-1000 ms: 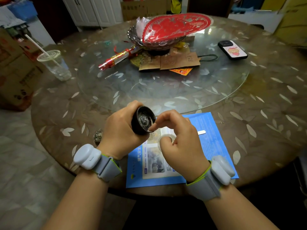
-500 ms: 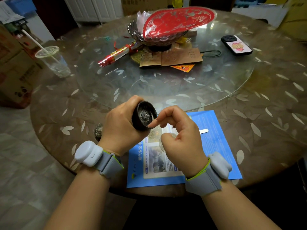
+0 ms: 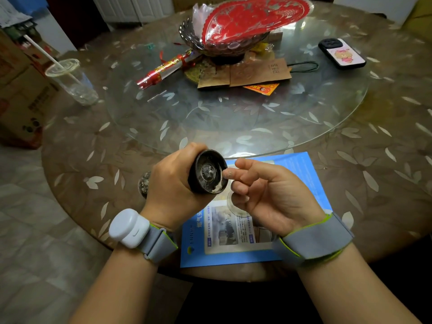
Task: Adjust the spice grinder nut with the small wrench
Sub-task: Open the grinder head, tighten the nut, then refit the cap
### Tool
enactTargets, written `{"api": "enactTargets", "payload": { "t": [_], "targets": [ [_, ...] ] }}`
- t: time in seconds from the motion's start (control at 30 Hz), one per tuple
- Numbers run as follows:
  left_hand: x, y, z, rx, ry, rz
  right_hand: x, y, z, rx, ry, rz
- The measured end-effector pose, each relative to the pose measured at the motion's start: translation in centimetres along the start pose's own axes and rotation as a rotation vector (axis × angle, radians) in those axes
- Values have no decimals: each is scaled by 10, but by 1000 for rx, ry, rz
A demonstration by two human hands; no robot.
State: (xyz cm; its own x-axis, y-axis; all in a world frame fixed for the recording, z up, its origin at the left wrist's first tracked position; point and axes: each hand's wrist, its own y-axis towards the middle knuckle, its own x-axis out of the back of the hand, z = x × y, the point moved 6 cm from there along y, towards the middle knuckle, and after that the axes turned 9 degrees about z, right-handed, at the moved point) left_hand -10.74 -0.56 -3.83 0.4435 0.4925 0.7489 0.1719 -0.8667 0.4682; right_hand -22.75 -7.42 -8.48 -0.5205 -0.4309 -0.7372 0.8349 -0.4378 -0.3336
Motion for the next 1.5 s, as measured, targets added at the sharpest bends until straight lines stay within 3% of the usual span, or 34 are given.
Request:
{"api": "enactTargets", "payload": {
  "t": [0.13,0.23,0.3,0.47,0.67,0.9,1.07,1.5],
  "targets": [
    [1,1,3,26,7,-8,-3,2,-2,-49,36,63],
    [1,3,4,56,39,21,-4,4,4,28,-15,83],
    [0,7,10,118,178,87,5,9,12,132,-217,24],
    [-9,14,33,156,588,302,29,32,29,334,-1096,-223],
    [-30,15,47,120,802,481,31,56,18,335,-1441,-280],
    [-36,22,32,44,992,586,19,54,11,411,-1623,-202],
    [-38,27,24,31,1045,656,8,38,6,508,-1472,-154],
    [-41,33,9,109,1003,677,-2,18,-14,385,-1555,-140]
  ]
}}
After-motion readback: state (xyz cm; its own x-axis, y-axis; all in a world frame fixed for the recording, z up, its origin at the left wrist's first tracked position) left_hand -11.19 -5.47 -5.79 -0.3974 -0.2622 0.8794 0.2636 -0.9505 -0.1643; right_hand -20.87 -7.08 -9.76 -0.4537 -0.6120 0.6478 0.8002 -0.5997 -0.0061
